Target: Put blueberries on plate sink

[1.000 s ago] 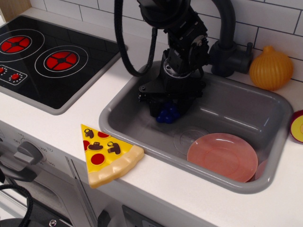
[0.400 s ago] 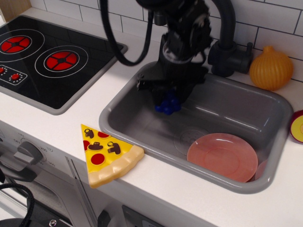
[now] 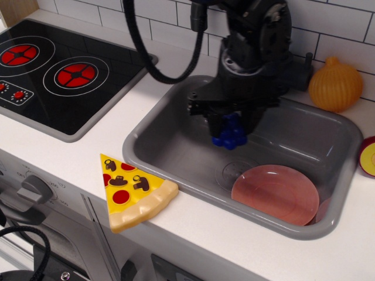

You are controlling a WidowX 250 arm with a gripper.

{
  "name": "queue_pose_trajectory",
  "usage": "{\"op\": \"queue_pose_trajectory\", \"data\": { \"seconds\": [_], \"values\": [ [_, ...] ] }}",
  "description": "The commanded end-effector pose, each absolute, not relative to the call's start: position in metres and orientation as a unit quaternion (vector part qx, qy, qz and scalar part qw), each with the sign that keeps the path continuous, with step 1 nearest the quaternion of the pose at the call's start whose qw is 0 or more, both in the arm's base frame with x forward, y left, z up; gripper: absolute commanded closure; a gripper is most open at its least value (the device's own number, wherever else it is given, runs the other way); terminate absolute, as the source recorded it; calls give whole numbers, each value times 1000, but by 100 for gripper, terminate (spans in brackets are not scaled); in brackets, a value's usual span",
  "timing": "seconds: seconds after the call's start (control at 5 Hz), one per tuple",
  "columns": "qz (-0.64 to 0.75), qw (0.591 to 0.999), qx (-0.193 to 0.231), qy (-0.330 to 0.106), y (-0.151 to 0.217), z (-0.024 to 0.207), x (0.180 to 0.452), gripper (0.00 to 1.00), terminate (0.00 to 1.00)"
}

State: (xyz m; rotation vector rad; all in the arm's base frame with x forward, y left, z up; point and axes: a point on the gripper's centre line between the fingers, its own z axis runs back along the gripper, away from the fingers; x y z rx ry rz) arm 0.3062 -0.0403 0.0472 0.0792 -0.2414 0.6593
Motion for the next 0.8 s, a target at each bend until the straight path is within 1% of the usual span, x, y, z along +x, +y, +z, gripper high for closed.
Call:
{"op": "queue_pose_trajectory", "data": {
  "seconds": [0.0,0.2,0.4,0.6],
  "values": [
    [289,952,25,-99,-79,45,287,100,0],
    [269,959,25,-85,-89,30,278,100,0],
    [269,958,23,-92,-89,24,269,100,0],
    [284,955,-5,-87,-89,28,266,0,0]
  ]
}}
